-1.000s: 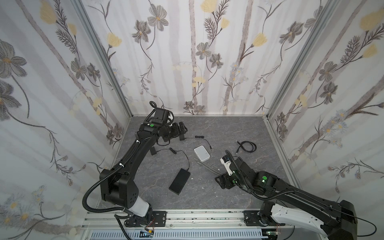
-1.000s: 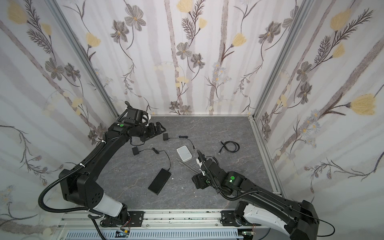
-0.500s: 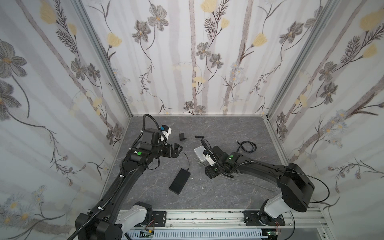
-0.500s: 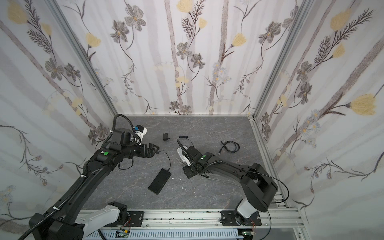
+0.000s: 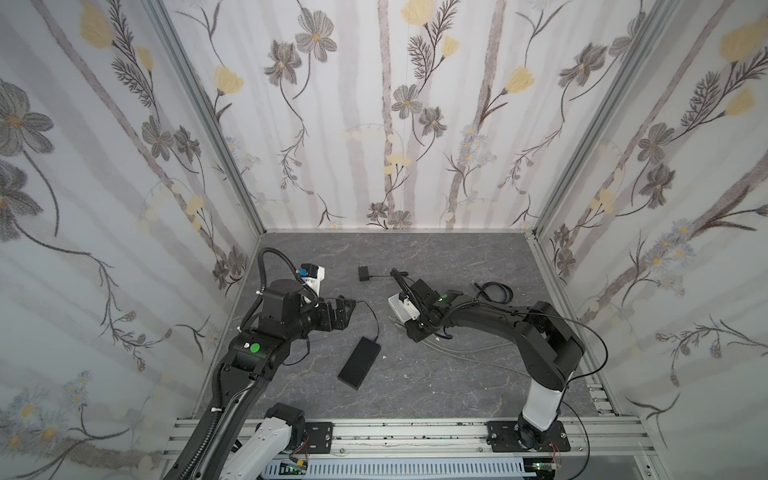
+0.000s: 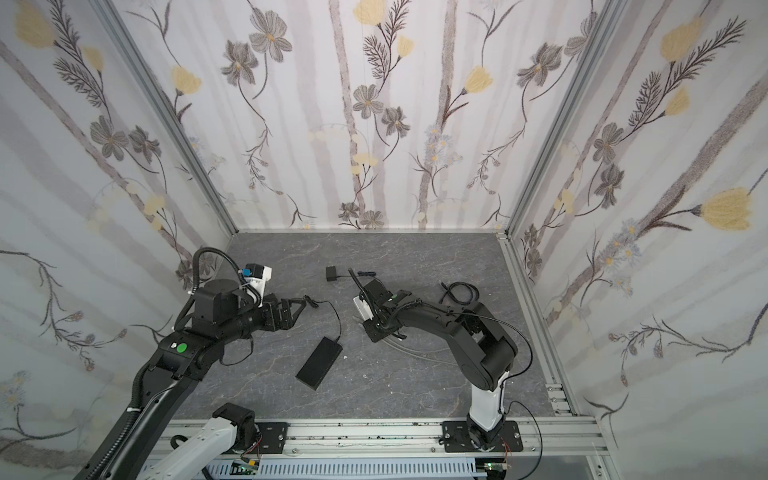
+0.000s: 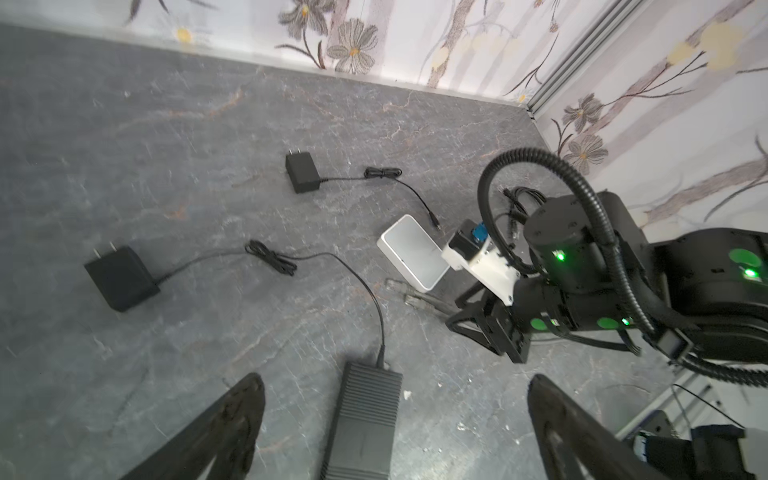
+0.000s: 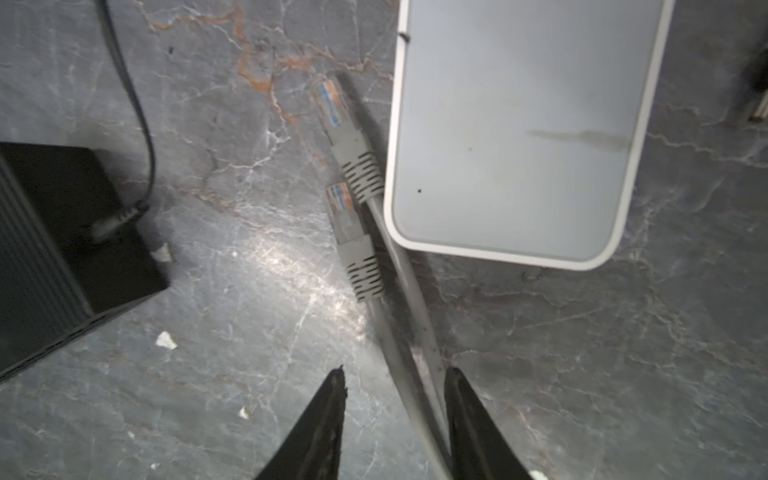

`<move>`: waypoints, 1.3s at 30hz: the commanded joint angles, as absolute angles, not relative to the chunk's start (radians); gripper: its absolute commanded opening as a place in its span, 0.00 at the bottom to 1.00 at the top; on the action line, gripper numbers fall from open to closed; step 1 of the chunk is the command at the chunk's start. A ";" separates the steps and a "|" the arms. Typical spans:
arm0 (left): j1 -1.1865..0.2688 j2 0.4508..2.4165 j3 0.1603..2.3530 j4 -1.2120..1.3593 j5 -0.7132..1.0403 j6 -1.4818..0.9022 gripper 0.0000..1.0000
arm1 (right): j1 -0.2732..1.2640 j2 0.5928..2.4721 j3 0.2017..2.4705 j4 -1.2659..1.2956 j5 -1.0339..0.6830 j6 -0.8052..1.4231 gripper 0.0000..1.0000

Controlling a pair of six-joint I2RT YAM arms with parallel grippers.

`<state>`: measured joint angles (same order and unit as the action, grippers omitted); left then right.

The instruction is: Insert the plug into the switch port

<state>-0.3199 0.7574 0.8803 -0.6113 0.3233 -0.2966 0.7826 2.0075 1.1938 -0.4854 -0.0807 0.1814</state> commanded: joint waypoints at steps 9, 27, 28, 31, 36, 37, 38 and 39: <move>-0.353 0.502 0.760 -0.614 0.384 -0.443 1.00 | 0.778 2.029 1.233 -0.462 -0.058 0.153 0.36; -0.320 0.353 0.793 -0.716 0.427 -0.435 1.00 | 0.793 2.065 1.192 -0.391 -0.122 0.183 0.34; -0.303 0.356 0.796 -0.720 0.433 -0.433 1.00 | 0.794 2.068 1.191 -0.391 -0.121 0.182 0.33; -0.281 0.356 0.795 -0.721 0.430 -0.438 1.00 | 0.803 2.071 1.188 -0.394 -0.103 0.181 0.28; -0.281 0.356 0.786 -0.713 0.436 -0.441 1.00 | 0.853 2.056 1.178 -0.405 -0.006 0.167 0.24; -0.280 0.357 0.787 -0.713 0.436 -0.442 1.00 | 0.861 2.055 1.178 -0.408 0.011 0.166 0.23; -0.279 0.359 0.787 -0.713 0.436 -0.442 1.00 | 0.866 2.051 1.177 -0.411 0.031 0.166 0.21; -0.279 0.360 0.786 -0.712 0.436 -0.442 1.00 | 0.871 2.045 1.177 -0.410 0.053 0.164 0.19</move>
